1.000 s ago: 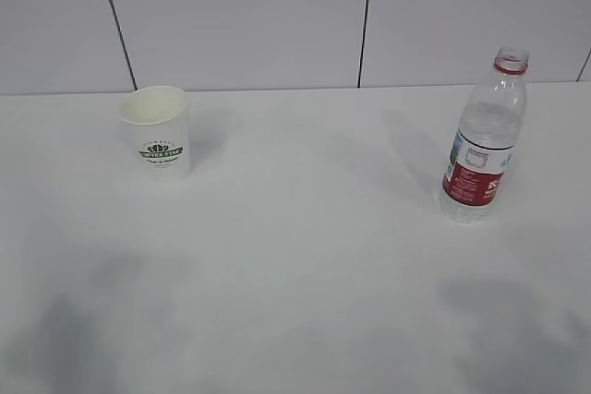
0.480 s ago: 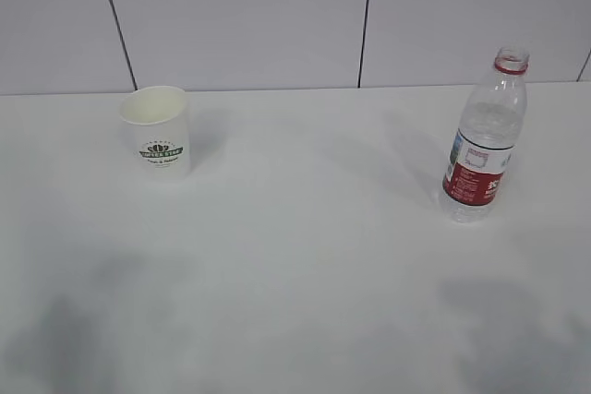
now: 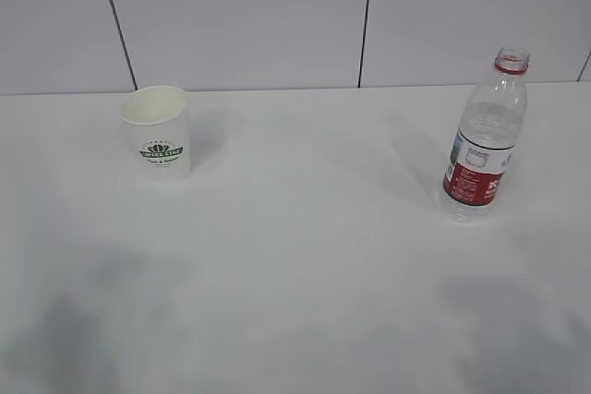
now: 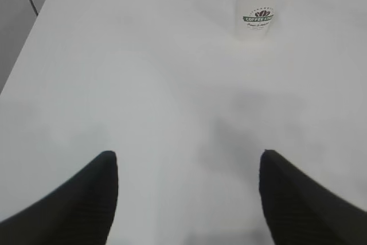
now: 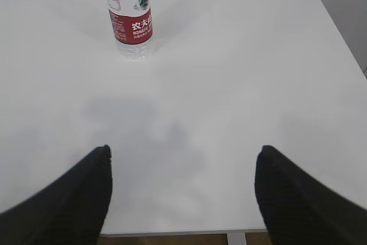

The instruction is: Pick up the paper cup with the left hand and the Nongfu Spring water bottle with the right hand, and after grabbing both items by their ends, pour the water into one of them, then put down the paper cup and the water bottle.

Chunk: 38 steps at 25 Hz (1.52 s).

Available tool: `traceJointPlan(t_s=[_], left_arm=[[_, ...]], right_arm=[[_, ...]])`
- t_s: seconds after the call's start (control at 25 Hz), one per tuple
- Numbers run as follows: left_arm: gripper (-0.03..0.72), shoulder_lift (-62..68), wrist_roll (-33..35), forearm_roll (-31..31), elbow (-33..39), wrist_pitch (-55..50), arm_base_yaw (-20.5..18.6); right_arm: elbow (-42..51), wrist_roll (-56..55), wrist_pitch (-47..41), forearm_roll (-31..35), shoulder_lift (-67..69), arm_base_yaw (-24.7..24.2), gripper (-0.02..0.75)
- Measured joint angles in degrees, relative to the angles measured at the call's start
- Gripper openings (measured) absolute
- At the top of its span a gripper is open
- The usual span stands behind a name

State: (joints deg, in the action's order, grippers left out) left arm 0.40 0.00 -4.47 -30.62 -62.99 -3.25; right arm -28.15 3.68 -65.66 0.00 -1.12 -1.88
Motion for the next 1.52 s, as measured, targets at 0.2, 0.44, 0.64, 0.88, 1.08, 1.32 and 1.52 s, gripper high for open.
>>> traceJointPlan(t_s=[0.2, 0.44, 0.64, 0.88, 1.08, 1.32, 1.52], left_arm=[[0.552, 0.0, 0.0, 0.0, 0.0, 0.0, 0.0], [0.55, 0.0, 0.0, 0.0, -0.7, 0.6, 0.0], [0.55, 0.0, 0.0, 0.0, -2.2, 3.8, 0.0], [0.55, 0.0, 0.0, 0.0, -2.2, 9.4, 0.0], [0.55, 0.0, 0.0, 0.0, -2.2, 15.7, 0.0], [0.55, 0.0, 0.0, 0.2, -2.2, 23.0, 0.0], [0.55, 0.5, 0.0, 1.3, -2.2, 27.1, 0.0]], right_arm=[[0.0, 0.0, 0.0, 0.0, 0.0, 0.0, 0.585], [-0.3, 0.0, 0.1, 0.0, 0.0, 0.0, 0.586], [-2.2, 0.0, 2.0, 0.0, 0.0, 0.0, 0.586], [-4.4, 0.0, 6.7, 0.0, 0.0, 0.0, 0.585], [-4.6, 0.1, 11.3, 0.0, 0.0, 0.0, 0.585], [-4.8, 0.1, 15.9, 0.0, 0.0, 0.0, 0.586], [-4.8, 0.1, 18.6, -0.4, 0.2, 0.0, 0.585]])
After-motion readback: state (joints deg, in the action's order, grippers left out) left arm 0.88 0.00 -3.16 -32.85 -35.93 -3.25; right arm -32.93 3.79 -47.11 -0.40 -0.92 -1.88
